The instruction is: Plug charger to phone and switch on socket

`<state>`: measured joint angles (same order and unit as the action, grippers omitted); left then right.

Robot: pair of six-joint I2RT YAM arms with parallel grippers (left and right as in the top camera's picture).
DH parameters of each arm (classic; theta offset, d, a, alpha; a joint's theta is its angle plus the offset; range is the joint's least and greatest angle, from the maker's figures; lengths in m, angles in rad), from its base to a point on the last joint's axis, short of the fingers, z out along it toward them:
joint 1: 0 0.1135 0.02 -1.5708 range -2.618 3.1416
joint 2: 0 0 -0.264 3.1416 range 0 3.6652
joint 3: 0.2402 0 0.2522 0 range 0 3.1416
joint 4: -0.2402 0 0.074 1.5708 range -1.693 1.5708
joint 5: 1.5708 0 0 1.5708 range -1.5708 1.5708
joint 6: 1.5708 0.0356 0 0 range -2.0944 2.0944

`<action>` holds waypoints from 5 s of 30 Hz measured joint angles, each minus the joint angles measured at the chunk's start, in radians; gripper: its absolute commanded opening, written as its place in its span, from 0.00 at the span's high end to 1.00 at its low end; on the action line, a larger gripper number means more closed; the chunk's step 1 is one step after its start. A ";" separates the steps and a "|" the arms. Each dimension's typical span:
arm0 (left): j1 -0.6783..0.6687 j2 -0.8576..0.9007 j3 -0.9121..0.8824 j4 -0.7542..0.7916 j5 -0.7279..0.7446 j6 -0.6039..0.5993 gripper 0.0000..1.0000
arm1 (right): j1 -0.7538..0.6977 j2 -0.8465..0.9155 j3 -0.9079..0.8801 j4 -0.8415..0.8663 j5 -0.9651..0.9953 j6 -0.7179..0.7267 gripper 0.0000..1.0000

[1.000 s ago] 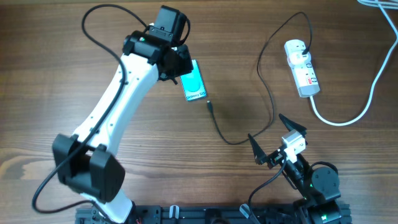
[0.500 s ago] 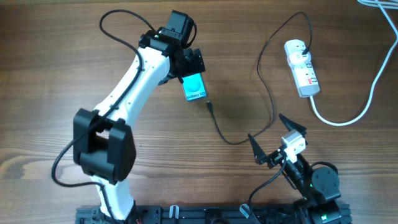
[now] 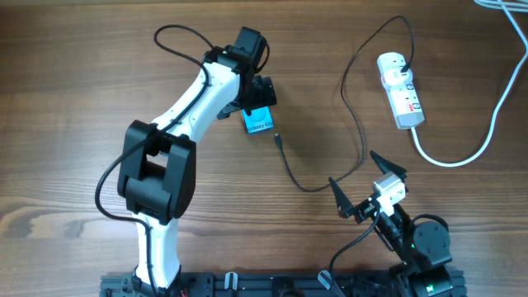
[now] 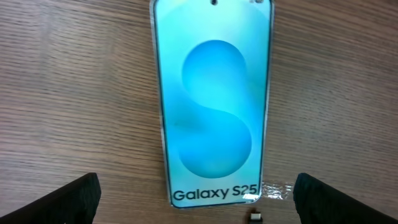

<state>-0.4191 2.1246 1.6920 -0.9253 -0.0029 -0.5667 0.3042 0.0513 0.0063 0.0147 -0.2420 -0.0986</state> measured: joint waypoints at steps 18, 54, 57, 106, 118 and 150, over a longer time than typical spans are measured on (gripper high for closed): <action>-0.035 0.003 -0.109 0.131 0.000 0.000 0.00 | 0.000 0.000 0.000 0.000 0.000 0.000 0.00; -0.035 0.003 -0.131 0.272 -0.113 0.000 0.03 | 0.000 0.000 0.000 0.000 0.000 0.000 0.00; -0.035 0.003 -0.131 0.272 -0.113 0.000 0.02 | 0.000 0.000 0.000 0.000 0.000 0.000 0.00; -0.035 0.004 -0.213 0.364 -0.120 0.000 0.18 | 0.000 0.000 0.000 0.000 0.000 0.000 0.00; -0.035 0.005 -0.199 0.263 -0.119 0.000 0.07 | 0.000 0.000 0.000 0.000 0.000 0.000 0.00; -0.037 0.026 -0.197 0.315 -0.179 0.099 0.22 | 0.000 0.000 0.000 0.000 0.000 0.000 0.00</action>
<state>-0.4561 2.1509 1.4952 -0.6102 -0.1822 -0.4675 0.3042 0.0513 0.0063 0.0147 -0.2420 -0.0986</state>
